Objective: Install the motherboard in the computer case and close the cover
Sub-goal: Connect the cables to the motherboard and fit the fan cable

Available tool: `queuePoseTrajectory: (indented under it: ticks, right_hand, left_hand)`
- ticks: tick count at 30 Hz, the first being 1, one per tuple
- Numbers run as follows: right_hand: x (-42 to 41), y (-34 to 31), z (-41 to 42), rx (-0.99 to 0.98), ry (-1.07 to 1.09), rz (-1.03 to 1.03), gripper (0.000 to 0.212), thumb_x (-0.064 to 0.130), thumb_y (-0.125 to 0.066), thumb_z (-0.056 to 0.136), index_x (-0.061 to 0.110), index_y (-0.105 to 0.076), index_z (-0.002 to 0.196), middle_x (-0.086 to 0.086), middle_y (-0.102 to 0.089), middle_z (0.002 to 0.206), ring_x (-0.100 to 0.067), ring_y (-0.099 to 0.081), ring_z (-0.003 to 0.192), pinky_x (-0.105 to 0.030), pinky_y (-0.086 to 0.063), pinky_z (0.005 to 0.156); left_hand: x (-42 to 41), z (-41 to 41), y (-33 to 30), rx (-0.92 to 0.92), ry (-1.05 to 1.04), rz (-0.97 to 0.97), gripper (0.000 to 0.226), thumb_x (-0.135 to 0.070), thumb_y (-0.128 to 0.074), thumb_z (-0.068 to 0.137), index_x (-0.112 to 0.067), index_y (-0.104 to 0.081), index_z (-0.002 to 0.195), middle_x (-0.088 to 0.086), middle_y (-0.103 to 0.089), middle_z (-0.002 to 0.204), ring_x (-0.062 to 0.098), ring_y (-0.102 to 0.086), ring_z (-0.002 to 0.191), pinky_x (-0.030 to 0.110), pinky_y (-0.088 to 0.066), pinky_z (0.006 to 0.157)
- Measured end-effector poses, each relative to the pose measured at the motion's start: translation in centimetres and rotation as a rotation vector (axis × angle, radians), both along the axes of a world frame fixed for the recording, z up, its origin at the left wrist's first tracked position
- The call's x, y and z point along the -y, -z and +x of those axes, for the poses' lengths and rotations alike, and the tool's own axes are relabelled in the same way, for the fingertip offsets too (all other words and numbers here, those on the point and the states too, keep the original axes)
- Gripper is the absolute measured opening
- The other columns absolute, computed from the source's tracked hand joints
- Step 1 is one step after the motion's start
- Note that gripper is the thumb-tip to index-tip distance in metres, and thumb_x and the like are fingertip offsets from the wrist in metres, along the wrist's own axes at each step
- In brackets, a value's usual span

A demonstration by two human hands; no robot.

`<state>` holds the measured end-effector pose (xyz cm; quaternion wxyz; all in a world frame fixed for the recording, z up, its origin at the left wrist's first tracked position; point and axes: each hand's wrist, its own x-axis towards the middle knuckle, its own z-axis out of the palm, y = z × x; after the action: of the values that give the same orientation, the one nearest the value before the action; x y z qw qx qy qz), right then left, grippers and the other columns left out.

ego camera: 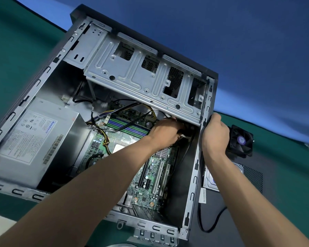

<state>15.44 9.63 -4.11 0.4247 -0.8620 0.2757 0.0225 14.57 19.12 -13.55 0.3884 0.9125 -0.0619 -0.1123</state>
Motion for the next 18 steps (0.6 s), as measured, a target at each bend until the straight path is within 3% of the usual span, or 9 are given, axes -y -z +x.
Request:
queuePoseTrajectory:
  ticks: [3, 6, 8, 10, 13, 16, 18]
  right_hand:
    - [0.01, -0.04, 0.0, -0.001, -0.001, -0.001, 0.039, 0.025, -0.035, 0.094, 0.018, -0.024, 0.057, 0.002, -0.028, 0.056, -0.017, -0.023, 0.055, -0.036, -0.021, 0.055]
    - [0.02, -0.05, -0.01, 0.0, -0.001, 0.005, 0.039, 0.025, -0.035, 0.094, 0.018, -0.023, 0.057, 0.002, -0.027, 0.056, -0.018, -0.022, 0.055, -0.036, -0.02, 0.055]
    - [0.03, -0.08, -0.01, -0.004, 0.0, 0.003, 0.039, 0.026, -0.034, 0.094, 0.018, -0.023, 0.058, 0.002, -0.027, 0.056, -0.017, -0.023, 0.055, -0.036, -0.02, 0.055]
    - [0.03, -0.14, 0.0, -0.009, -0.004, -0.002, 0.038, 0.025, -0.034, 0.094, 0.017, -0.023, 0.058, 0.001, -0.028, 0.057, -0.017, -0.022, 0.056, -0.036, -0.02, 0.055]
    - [0.0, -0.21, -0.04, -0.009, -0.009, -0.003, 0.038, 0.025, -0.034, 0.094, 0.017, -0.023, 0.059, 0.001, -0.027, 0.057, -0.018, -0.022, 0.056, -0.037, -0.02, 0.054]
    - [-0.02, -0.23, -0.09, -0.012, -0.011, -0.003, 0.038, 0.025, -0.034, 0.094, 0.017, -0.023, 0.059, 0.001, -0.028, 0.057, -0.018, -0.022, 0.056, -0.037, -0.02, 0.055]
    - [0.0, -0.22, -0.08, -0.012, -0.009, -0.002, 0.037, 0.025, -0.034, 0.094, 0.017, -0.023, 0.059, 0.001, -0.027, 0.058, -0.018, -0.022, 0.056, -0.036, -0.02, 0.055]
  left_hand:
    - [-0.01, 0.13, 0.13, 0.007, -0.048, -0.011, 0.027, -0.004, -0.053, 0.088, -0.007, -0.067, 0.11, 0.002, -0.044, 0.068, 0.019, -0.043, 0.058, 0.027, -0.049, 0.068]
    - [0.2, 0.18, -0.25, -0.091, -0.096, -0.057, 0.015, -0.012, -0.056, 0.089, -0.011, -0.07, 0.094, 0.002, -0.055, 0.067, 0.022, -0.052, 0.056, 0.024, -0.049, 0.065]
    - [0.21, 0.52, -0.17, -0.158, -0.159, -0.099, 0.024, -0.013, -0.057, 0.087, -0.019, -0.056, 0.064, -0.001, -0.056, 0.063, 0.02, -0.058, 0.055, 0.019, -0.044, 0.055]
    - [0.24, 0.8, -0.1, -0.201, -0.204, -0.122, 0.04, -0.014, -0.059, 0.086, -0.028, -0.039, 0.055, -0.005, -0.047, 0.058, 0.015, -0.052, 0.051, 0.019, -0.04, 0.052]
    - [0.2, 0.84, -0.15, -0.227, -0.191, -0.14, 0.035, -0.011, -0.058, 0.085, -0.025, -0.044, 0.057, -0.004, -0.043, 0.058, 0.013, -0.044, 0.05, 0.022, -0.043, 0.058]
    - [0.05, 0.77, -0.15, -0.21, -0.139, -0.155, 0.008, -0.01, -0.056, 0.086, -0.013, -0.063, 0.087, 0.005, -0.054, 0.071, 0.016, -0.047, 0.056, 0.025, -0.046, 0.063]
    - [-0.03, 0.64, -0.23, -0.175, -0.105, -0.145, 0.02, -0.005, -0.054, 0.084, -0.009, -0.064, 0.102, 0.012, -0.058, 0.082, 0.021, -0.05, 0.062, 0.024, -0.044, 0.063]
